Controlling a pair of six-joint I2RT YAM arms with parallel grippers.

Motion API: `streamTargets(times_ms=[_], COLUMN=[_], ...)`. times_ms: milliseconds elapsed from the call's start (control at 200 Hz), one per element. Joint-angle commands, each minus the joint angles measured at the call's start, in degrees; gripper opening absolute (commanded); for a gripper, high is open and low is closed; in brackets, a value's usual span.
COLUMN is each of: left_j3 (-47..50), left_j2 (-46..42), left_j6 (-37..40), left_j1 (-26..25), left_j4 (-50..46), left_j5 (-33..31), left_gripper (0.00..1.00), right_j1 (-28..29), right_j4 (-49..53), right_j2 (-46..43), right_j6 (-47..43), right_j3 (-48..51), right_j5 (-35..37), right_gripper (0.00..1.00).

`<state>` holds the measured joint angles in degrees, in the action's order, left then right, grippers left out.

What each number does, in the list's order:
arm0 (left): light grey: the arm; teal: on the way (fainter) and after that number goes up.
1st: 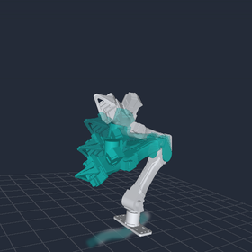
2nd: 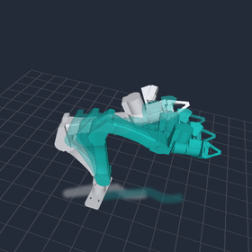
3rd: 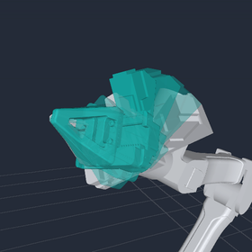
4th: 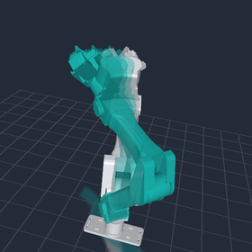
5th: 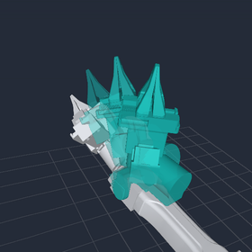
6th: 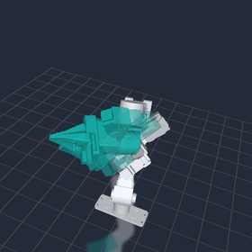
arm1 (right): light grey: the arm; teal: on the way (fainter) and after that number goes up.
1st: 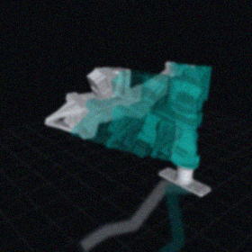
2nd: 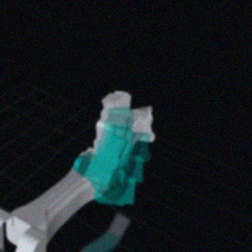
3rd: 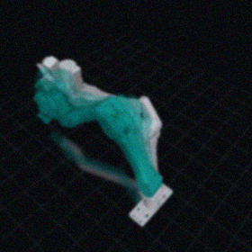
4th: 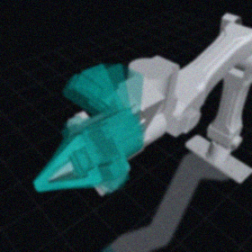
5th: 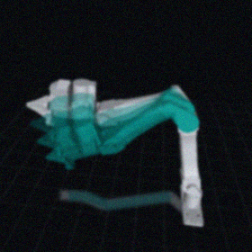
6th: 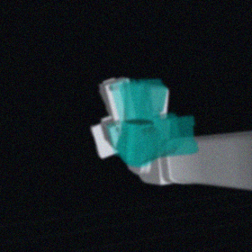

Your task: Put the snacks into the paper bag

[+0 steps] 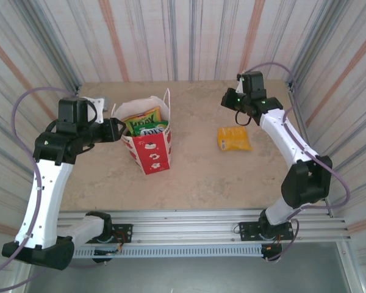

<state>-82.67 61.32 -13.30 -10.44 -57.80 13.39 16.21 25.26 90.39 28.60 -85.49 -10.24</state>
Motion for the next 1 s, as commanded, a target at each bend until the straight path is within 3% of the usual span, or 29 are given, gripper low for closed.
streamTargets(times_ms=[0,110,225,351,446,556,656,817,992], left_j3=[-0.7,-1.1,-1.4,-1.3,-0.8,-0.4,-0.4,-0.1,0.4], left_j2=[0.6,0.9,1.0,0.9,0.6,0.6,0.7,1.0,0.9], left_j6=[0.9,1.0,1.0,1.0,0.7,0.3,0.3,0.7,0.5], left_j1=[0.4,0.4,0.4,0.4,0.4,0.4,0.3,0.3,0.3], left_j4=[-1.7,-1.9,-1.9,-2.0,-2.1,-1.8,-1.7,-1.6,-1.5], left_j5=[-1.8,-2.2,-1.9,-1.4,-1.3,-1.1,-0.8,-0.3,-0.3], left_gripper=[0.5,0.5,0.5,0.5,0.5,0.5,0.5,0.5,0.5], right_j1=[2.8,4.1,3.3,0.5,-2.3,-5.7,-10.7,-18.3,-19.5], right_j4=[8.2,16.5,24.5,26.9,23.1,9.6,3.0,6.2,11.8], right_j2=[-2.7,-1.5,-0.5,-1.8,-5.4,-12.8,-17.4,-15.7,-8.5], right_j6=[-11.9,-13.4,-11.4,-6.1,0.8,10.0,15.5,4.8,-14.3], right_j3=[-6.8,-13.7,-15.5,-10.2,-1.8,14.0,24.5,27.9,24.3], right_j5=[1.7,4.2,5.0,3.7,0.0,-5.4,-7.1,-11.0,-10.1], right_gripper=[0.0,0.0,0.22,0.39,0.46,0.54,0.55,0.57,0.61])
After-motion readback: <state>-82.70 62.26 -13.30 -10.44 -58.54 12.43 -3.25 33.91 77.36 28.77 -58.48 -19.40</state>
